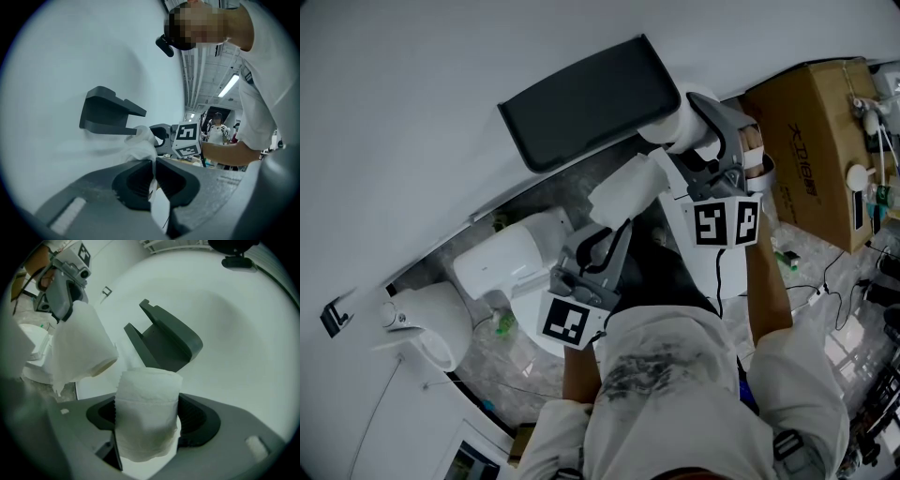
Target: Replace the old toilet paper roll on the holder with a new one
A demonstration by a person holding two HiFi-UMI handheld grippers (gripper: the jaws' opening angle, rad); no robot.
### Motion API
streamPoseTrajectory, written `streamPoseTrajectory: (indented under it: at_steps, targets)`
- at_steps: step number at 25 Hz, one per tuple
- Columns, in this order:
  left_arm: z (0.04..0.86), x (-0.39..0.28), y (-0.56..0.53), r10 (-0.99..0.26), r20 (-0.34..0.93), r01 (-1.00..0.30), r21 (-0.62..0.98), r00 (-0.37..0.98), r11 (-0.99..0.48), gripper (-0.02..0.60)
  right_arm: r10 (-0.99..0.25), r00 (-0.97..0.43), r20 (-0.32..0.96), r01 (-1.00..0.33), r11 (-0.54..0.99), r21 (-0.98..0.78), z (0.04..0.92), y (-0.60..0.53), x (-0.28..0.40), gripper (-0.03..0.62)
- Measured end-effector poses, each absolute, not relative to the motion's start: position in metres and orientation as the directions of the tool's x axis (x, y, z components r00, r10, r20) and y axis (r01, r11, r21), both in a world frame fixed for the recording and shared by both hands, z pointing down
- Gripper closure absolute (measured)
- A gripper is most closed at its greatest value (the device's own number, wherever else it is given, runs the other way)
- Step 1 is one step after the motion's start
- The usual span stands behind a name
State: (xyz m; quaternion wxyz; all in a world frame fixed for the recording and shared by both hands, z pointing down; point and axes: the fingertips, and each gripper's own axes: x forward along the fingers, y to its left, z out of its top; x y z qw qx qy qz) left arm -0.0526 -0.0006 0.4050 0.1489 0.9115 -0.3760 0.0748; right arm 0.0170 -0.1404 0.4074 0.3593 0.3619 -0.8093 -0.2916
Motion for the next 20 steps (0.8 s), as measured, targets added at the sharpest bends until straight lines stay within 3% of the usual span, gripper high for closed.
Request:
streamPoseTrajectory:
  at_steps: [20]
  targets:
    - [0.401,-0.066,0.008,-0.690,0.238,-0.730,0.207,0.683,-0.651,0.563,-0.840,-0.432,0.329,-0.189,0.441,0.878,0.397,-0.129,-0.003,0.238]
